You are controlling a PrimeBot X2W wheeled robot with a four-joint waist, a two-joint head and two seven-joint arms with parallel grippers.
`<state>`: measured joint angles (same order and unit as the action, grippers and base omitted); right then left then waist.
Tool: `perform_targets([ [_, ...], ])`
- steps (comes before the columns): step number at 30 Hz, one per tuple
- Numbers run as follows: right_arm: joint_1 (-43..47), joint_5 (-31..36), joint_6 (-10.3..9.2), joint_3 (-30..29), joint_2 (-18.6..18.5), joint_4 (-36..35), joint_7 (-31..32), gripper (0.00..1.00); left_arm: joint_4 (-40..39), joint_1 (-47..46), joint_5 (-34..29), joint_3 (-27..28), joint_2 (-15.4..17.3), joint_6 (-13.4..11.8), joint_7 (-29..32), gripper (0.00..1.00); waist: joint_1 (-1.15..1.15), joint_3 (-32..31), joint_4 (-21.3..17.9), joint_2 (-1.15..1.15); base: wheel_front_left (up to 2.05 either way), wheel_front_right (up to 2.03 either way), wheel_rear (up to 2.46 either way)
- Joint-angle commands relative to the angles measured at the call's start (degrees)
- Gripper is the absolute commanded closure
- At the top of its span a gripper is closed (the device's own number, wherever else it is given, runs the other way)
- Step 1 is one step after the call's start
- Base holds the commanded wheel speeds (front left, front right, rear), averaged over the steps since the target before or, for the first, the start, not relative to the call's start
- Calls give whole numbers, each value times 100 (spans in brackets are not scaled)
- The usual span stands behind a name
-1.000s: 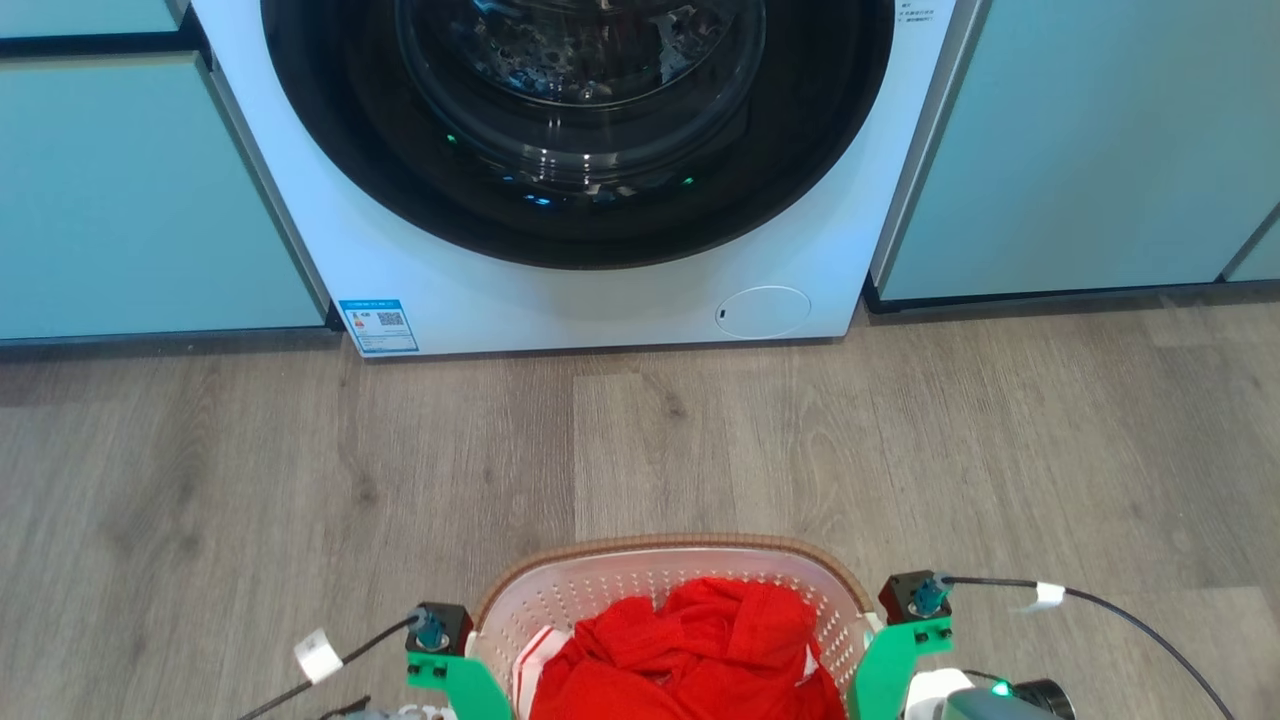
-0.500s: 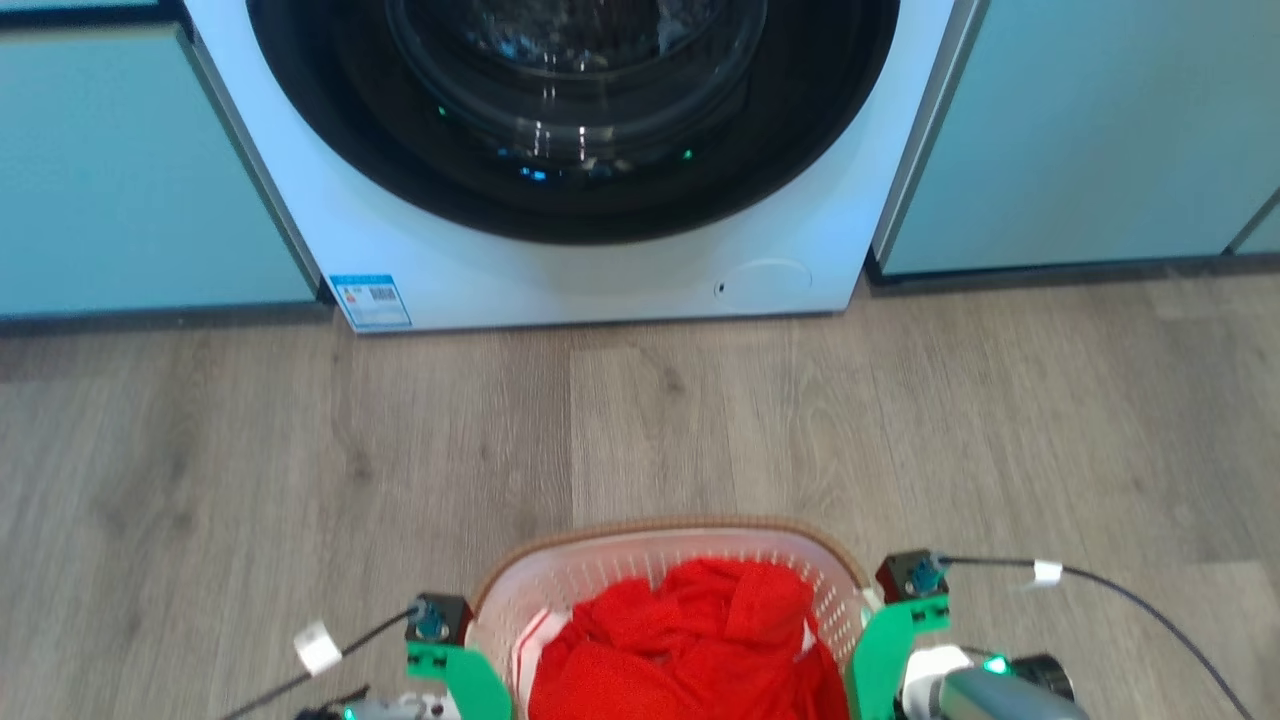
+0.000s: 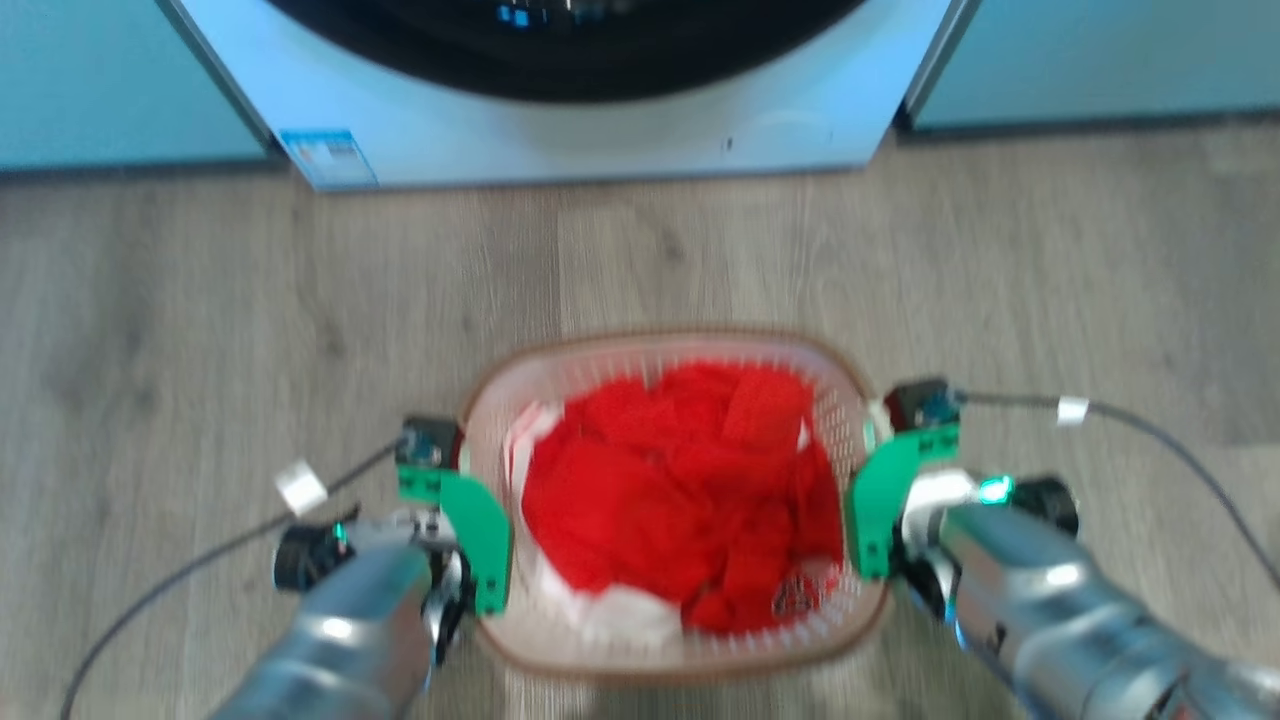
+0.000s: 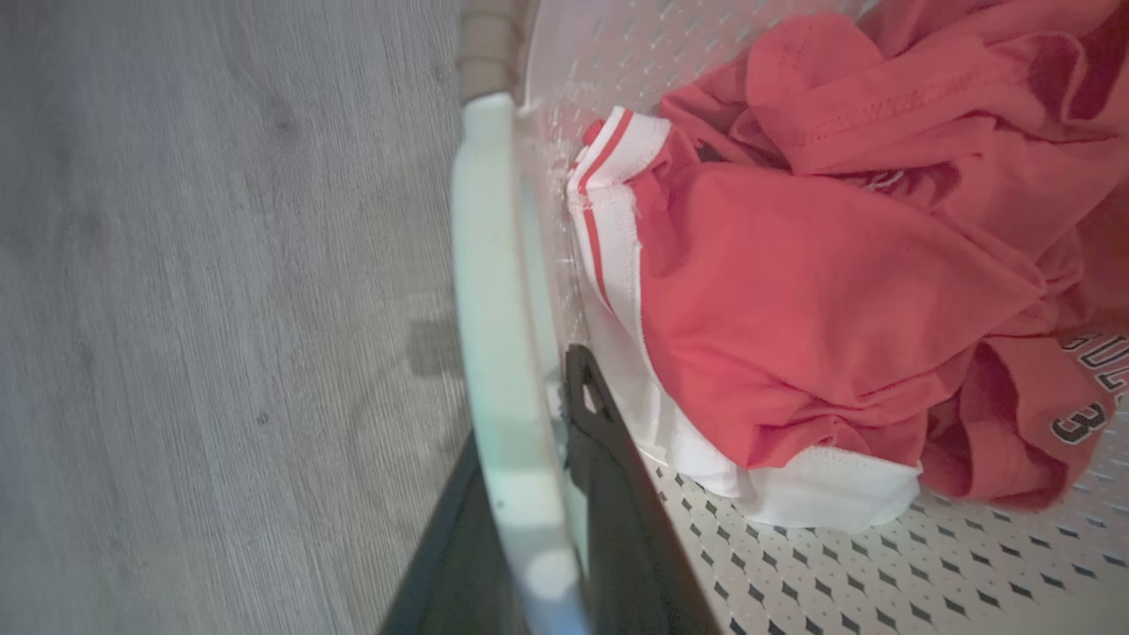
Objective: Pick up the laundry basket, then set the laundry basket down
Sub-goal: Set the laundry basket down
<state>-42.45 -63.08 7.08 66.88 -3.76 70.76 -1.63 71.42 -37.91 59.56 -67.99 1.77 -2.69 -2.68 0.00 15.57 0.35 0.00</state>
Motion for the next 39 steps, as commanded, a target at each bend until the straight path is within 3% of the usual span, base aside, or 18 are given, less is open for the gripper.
perform_targets([
  [1, -168, 50, 41, 50, 88, -56, -130, 100, -1, -297, -81, 49, 110, -92, -95, 100, 0, 473, -5, 0, 0, 0, 0],
  [19, -1544, 211, 41, 14, 89, 257, -571, 100, -172, -1643, -149, 3, 110, -422, -650, 100, 0, 2473, 83, 0, 0, 0, 0],
  [39, -1816, 239, 41, 61, 42, 307, -920, 100, -210, -2132, -111, -160, 110, -573, -938, 100, 0, 3360, 91, 0, 0, 0, 0],
])
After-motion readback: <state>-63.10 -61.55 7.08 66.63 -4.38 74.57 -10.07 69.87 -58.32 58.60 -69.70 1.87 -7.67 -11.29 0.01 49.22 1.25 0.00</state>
